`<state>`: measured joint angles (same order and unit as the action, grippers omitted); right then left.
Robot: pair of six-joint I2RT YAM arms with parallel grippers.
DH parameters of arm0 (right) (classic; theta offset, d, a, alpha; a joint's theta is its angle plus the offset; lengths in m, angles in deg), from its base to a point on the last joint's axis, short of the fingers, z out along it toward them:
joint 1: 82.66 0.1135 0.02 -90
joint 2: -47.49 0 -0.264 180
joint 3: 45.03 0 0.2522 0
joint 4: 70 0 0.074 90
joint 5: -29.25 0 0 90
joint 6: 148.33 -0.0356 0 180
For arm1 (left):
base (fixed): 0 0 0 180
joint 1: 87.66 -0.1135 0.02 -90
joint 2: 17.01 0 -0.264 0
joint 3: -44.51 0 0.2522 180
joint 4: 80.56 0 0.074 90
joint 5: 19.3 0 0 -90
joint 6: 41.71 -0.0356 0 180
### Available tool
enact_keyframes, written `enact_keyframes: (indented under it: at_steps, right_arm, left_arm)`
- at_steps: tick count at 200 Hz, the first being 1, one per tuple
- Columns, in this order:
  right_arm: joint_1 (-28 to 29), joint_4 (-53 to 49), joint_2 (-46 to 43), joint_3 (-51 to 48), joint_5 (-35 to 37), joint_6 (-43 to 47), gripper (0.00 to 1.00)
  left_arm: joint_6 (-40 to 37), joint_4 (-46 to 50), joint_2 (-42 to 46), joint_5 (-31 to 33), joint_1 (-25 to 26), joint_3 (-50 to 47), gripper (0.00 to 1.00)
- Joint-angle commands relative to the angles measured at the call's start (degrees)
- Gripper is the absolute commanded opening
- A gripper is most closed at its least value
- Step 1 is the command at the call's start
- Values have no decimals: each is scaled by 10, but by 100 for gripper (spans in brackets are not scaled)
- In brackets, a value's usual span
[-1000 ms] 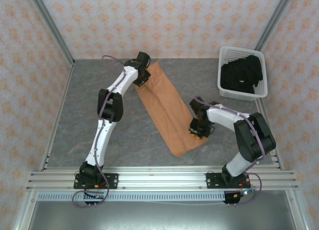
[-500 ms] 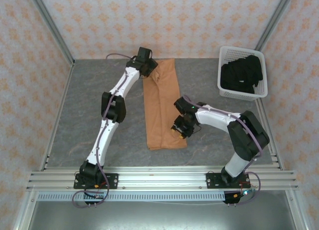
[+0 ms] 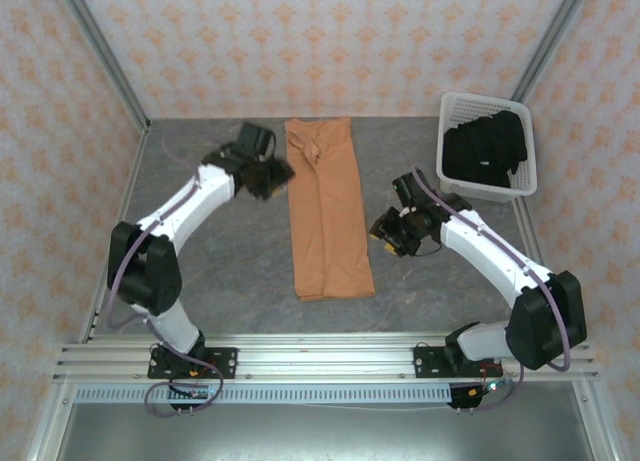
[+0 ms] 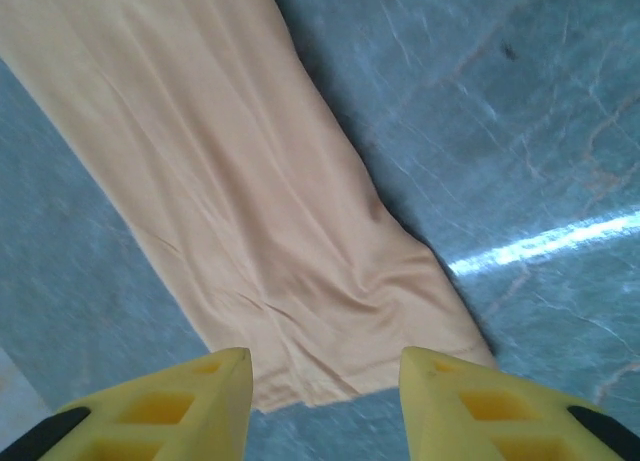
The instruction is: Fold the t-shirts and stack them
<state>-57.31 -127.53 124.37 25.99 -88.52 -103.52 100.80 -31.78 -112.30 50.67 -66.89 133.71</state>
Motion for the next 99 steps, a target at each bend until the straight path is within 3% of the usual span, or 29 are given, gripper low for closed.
enact_keyframes:
  at_steps: [1,34,64,99]
  right_arm:
    - [1,-23,18,-45,-61,67,42]
    - [10,13,55,-99,-94,90,42]
    - [31,22,93,-101,-93,104,42]
    - [47,35,123,-104,-81,103,41]
  left_arm:
    - [22,11,42,-71,59,-149,47]
    - [116,-55,95,-96,142,-288,49]
    - [149,-91,83,-89,179,-304,50]
    - [167,-122,55,-84,199,-324,42]
